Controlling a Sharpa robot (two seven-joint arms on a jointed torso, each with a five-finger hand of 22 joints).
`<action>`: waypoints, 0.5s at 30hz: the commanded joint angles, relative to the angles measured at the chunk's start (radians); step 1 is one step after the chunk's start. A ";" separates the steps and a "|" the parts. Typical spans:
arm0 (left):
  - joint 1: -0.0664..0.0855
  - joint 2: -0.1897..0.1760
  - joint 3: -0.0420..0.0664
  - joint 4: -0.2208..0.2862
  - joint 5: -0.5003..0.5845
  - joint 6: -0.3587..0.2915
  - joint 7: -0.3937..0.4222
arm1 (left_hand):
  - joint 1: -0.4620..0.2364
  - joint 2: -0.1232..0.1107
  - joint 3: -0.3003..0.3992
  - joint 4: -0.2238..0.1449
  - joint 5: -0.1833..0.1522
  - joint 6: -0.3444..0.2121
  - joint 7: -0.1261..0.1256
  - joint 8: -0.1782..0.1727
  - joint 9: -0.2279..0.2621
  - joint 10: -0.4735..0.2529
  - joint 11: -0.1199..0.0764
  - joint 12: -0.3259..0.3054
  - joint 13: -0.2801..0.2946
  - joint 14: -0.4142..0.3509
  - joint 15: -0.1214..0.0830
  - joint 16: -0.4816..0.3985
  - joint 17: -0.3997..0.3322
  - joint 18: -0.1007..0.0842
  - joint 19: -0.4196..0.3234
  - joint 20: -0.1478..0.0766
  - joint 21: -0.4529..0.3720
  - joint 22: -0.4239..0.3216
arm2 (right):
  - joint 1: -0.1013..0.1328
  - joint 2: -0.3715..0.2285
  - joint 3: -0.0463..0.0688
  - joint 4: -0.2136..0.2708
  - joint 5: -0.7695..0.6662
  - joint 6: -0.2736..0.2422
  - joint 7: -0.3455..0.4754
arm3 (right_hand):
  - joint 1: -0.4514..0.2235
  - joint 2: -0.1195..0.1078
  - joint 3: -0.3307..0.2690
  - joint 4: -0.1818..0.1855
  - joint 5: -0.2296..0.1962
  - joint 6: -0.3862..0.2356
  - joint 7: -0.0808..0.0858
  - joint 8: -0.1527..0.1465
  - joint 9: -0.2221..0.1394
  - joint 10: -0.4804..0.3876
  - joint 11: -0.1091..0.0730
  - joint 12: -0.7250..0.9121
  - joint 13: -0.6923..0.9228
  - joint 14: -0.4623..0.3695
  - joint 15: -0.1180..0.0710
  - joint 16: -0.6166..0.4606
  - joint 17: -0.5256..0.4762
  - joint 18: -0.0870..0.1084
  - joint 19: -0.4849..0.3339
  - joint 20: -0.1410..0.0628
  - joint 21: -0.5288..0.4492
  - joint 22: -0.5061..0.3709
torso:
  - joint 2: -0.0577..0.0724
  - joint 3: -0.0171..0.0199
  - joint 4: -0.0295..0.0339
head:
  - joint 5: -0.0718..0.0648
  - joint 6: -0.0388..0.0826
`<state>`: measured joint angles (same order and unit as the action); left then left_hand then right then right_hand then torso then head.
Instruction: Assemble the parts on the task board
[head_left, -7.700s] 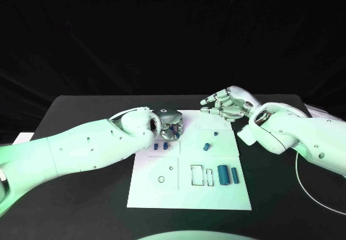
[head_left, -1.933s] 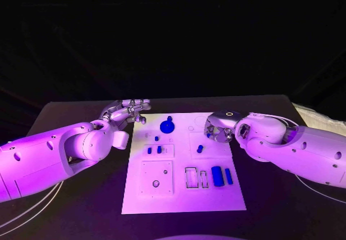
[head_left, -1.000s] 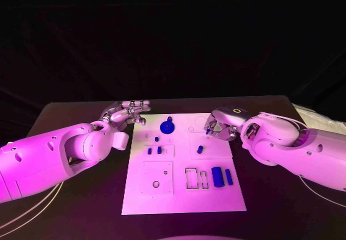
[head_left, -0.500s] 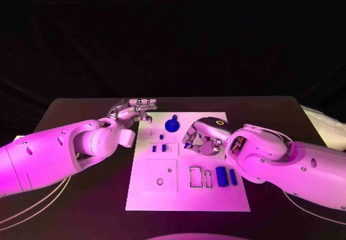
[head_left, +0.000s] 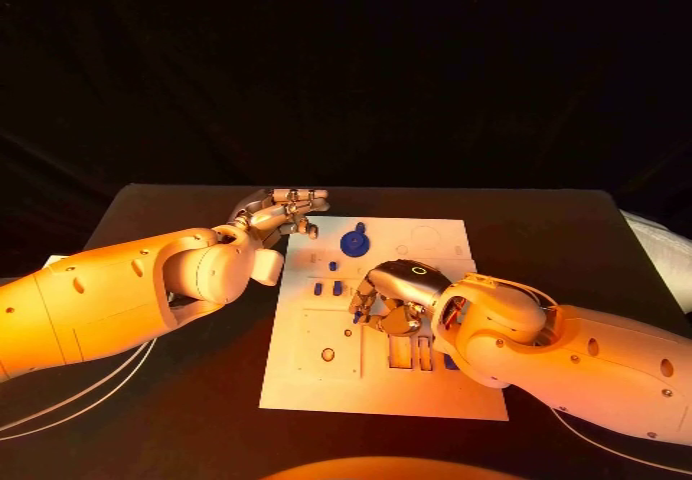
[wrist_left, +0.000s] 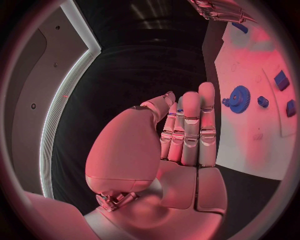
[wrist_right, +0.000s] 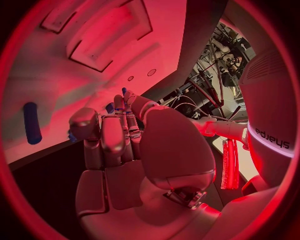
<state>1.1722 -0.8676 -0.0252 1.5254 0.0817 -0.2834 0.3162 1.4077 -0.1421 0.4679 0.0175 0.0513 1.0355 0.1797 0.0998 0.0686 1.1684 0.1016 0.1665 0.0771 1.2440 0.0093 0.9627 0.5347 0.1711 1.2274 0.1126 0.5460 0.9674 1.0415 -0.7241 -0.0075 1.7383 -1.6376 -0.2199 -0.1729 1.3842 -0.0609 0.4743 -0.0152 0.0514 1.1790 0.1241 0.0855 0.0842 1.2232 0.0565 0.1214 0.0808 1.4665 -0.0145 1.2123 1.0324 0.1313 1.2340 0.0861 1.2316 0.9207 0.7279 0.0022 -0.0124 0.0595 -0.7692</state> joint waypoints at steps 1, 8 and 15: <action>0.000 0.001 0.001 0.003 0.004 0.014 0.007 | 0.008 0.002 0.000 -0.008 0.002 -0.004 0.001 0.004 -0.001 -0.008 0.000 0.004 0.000 -0.007 0.003 -0.004 -0.001 0.011 0.002 -0.002 -0.005 -0.002 | -0.005 0.008 -0.001 -0.005 -0.024 0.037 0.019 | -0.003 0.003 0.005 0.002 0.003 0.002 0.000 0.007 0.002 0.004 0.003 -0.005 -0.001 0.022 -0.007 -0.002 -0.001 -0.004 0.003 -0.001 0.006 0.000 | 0.000 0.0009 -0.0012 | 0.006 -0.005; 0.000 0.004 0.001 0.003 0.004 0.017 0.005 | 0.008 0.002 0.000 -0.008 0.002 -0.004 0.001 0.004 -0.001 -0.008 0.000 0.004 0.000 -0.007 0.003 -0.004 -0.001 0.011 0.002 -0.002 -0.005 -0.002 | -0.012 0.025 -0.003 -0.022 -0.034 0.047 0.018 | -0.003 0.003 0.005 0.002 0.003 0.002 0.000 0.007 0.002 0.004 0.003 -0.005 -0.001 0.022 -0.007 -0.002 -0.001 -0.004 0.003 -0.001 0.006 0.000 | -0.001 0.0012 0.0001 | 0.009 -0.006; 0.000 0.005 0.001 0.001 0.004 0.020 0.003 | 0.008 0.002 0.000 -0.008 0.002 -0.004 0.001 0.004 -0.001 -0.008 0.000 0.004 0.000 -0.007 0.003 -0.004 -0.001 0.011 0.002 -0.002 -0.005 -0.002 | -0.016 0.033 -0.004 -0.030 -0.040 0.064 0.019 | -0.003 0.003 0.005 0.002 0.003 0.002 0.000 0.006 0.002 0.004 0.004 -0.006 -0.001 0.022 -0.007 -0.002 -0.001 -0.004 0.003 -0.001 0.006 0.000 | 0.000 0.0016 -0.0012 | 0.014 -0.011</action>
<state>1.1722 -0.8649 -0.0252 1.5250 0.0818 -0.2825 0.3158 1.4077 -0.1421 0.4679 0.0176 0.0513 1.0355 0.1796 0.0998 0.0686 1.1684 0.1016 0.1665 0.0771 1.2441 0.0095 0.9627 0.5348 0.1710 1.2274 0.1126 0.5460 0.9666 1.0291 -0.6932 -0.0089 1.7104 -1.6578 -0.1898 -0.1621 1.3843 -0.0610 0.4748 -0.0147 0.0484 1.1741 0.1253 0.0890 0.0846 1.2232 0.0566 0.1214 0.0808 1.4665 -0.0145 1.2123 1.0325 0.1313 1.2340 0.0861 1.2316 0.9207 0.7277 0.0037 -0.0128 0.0718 -0.7785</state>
